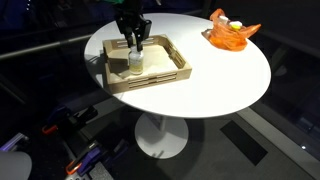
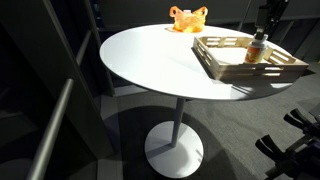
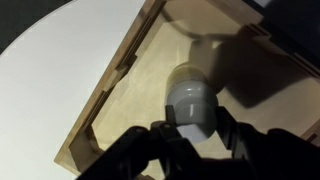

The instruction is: Take the lid off the bottle and put it on the tray

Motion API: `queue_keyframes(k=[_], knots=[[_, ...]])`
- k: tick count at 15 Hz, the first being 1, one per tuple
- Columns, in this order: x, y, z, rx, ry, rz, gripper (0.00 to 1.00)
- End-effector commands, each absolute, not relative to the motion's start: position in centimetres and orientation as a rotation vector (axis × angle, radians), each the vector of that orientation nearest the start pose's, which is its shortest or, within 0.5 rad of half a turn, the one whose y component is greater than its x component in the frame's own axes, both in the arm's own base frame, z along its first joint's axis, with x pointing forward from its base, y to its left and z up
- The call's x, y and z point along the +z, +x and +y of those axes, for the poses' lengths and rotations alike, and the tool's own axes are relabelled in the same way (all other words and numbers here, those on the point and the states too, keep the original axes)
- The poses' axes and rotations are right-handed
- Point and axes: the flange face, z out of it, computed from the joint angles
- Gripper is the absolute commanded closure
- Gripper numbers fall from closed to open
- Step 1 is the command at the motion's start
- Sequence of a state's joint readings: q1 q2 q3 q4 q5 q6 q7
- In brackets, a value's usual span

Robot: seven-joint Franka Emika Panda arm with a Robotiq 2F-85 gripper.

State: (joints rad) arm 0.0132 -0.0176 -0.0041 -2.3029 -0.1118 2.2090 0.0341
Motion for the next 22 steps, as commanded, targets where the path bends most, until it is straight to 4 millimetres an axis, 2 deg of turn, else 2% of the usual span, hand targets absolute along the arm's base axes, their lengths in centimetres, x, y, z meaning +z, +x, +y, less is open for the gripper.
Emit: queue_keyframes(k=[1,7,9,22], knots=[[34.83,50.47,0.47,0.076,-3.223,-0.177,0.81],[34.76,50.74,0.5,0.071,-3.22,-0.265,0.81],[34.7,50.65,0.45,0.105,-3.233,-0.222,0.81],[34.68,49.93,0.05,0.247,-3.247,0.431,0.81]])
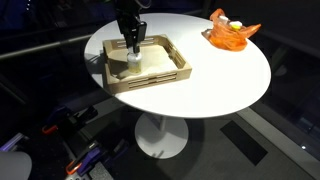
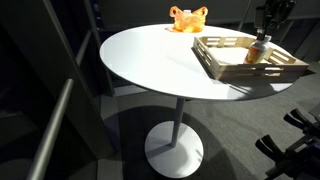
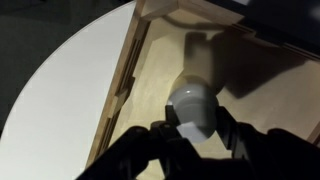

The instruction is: Take the lid off the bottle and put it on the tray

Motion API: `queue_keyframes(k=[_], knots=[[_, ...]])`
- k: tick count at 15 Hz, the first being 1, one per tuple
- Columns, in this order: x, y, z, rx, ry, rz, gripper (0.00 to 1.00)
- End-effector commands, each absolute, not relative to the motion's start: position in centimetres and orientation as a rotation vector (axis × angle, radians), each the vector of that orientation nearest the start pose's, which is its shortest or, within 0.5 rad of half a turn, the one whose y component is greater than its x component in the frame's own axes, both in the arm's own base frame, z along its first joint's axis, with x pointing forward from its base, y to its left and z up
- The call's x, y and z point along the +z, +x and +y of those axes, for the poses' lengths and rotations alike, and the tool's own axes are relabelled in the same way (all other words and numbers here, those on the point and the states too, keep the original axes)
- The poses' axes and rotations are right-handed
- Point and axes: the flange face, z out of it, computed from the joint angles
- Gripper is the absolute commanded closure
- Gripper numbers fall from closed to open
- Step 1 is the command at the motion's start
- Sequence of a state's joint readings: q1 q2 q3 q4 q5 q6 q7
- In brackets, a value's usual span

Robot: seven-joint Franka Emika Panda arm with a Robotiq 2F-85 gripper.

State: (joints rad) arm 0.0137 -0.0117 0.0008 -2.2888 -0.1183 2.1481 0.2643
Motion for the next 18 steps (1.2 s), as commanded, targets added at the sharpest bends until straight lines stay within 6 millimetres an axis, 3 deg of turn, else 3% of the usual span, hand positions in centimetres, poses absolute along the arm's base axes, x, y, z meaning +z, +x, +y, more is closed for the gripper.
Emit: queue_keyframes(k=[1,7,18], knots=[[34.7,49.9,0.1,0.262,-3.244,0.475,0.81],[35.6,50.0,-0.1,0.279,-3.235,0.553,0.81],[37.1,52.2,0.2,0.062,-3.286,0.228,0.81]])
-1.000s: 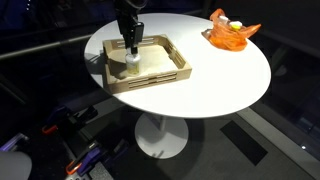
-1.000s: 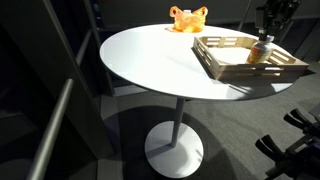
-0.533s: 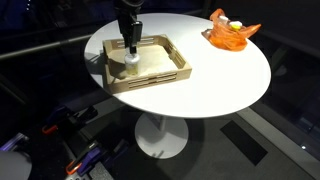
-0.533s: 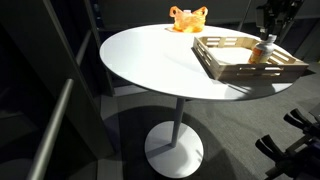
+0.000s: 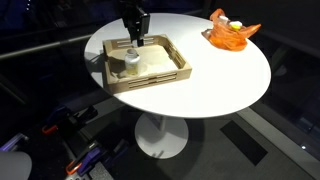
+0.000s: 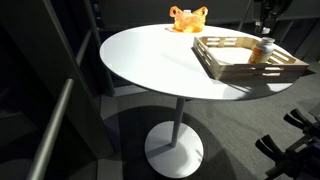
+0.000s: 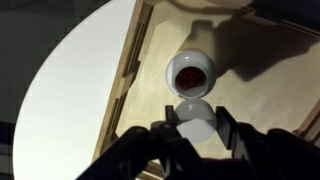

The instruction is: Take the lid off the bottle and put it on the tray

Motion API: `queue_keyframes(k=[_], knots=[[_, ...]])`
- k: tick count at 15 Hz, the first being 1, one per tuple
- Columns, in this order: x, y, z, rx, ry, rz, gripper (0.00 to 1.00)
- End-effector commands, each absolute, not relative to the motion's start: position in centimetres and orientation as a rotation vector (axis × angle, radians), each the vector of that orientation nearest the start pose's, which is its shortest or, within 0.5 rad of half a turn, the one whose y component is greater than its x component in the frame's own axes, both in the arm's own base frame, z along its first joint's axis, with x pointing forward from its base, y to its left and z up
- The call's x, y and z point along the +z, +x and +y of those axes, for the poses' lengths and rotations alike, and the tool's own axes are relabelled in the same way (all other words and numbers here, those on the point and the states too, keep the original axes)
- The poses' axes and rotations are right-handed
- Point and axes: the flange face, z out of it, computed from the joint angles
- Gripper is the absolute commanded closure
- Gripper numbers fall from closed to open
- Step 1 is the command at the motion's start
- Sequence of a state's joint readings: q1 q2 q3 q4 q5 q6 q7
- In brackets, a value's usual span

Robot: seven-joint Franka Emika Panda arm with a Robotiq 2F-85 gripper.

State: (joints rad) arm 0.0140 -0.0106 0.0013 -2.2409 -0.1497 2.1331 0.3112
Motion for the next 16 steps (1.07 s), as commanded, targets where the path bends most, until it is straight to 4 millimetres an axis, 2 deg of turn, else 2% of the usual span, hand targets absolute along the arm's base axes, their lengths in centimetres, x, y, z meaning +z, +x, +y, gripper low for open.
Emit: queue_keyframes(k=[1,4,9,16], knots=[[37.1,52.5,0.3,0.045,-3.287,0.2,0.81],[36.4,53.3,0.7,0.026,-3.291,0.132,0.81],[34.0,54.6,1.7,0.054,-3.288,0.041,0.81],[30.5,56.1,4.7,0.058,-3.262,-0.121,0.81]])
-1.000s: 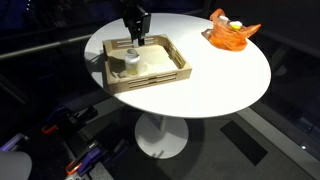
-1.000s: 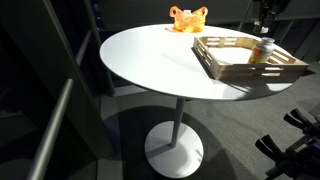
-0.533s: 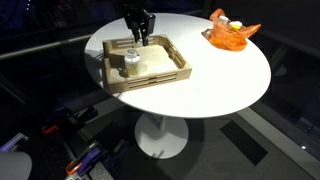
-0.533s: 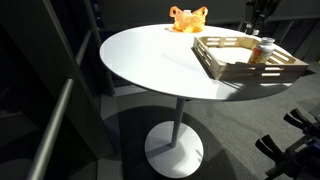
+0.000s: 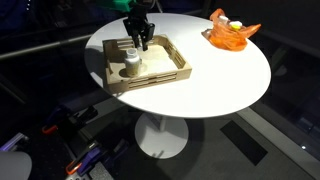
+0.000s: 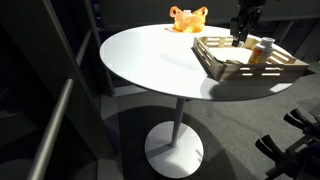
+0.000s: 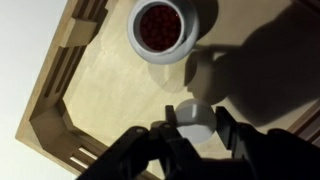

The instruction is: Take the lid off the bottle and put it on the tray

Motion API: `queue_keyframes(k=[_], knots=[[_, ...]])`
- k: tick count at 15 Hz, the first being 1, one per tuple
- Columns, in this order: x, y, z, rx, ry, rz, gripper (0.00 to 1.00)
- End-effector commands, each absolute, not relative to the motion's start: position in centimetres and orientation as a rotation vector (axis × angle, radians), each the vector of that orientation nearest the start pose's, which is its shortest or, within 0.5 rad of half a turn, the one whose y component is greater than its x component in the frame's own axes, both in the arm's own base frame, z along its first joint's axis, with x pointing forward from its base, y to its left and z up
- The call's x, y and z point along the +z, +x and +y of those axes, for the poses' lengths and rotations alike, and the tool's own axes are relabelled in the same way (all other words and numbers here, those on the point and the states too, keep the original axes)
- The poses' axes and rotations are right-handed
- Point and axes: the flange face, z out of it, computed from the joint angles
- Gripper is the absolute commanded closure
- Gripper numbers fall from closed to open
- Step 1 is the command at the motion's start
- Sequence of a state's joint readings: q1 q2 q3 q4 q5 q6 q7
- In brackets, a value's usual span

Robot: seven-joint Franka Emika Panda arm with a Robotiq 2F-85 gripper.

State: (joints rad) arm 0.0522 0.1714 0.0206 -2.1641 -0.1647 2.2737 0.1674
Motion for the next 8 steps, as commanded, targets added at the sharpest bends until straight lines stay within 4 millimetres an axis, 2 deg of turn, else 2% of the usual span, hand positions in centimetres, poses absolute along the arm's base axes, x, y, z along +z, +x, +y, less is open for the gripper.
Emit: queue_keyframes(k=[1,4,8], knots=[[29.9,56.2,5.3,0.054,-3.257,-0.147,0.81],[28.6,56.5,6.6,0.037,-3.259,-0.207,0.81],[27.3,56.7,7.4,0.033,-3.263,-0.252,0.81]])
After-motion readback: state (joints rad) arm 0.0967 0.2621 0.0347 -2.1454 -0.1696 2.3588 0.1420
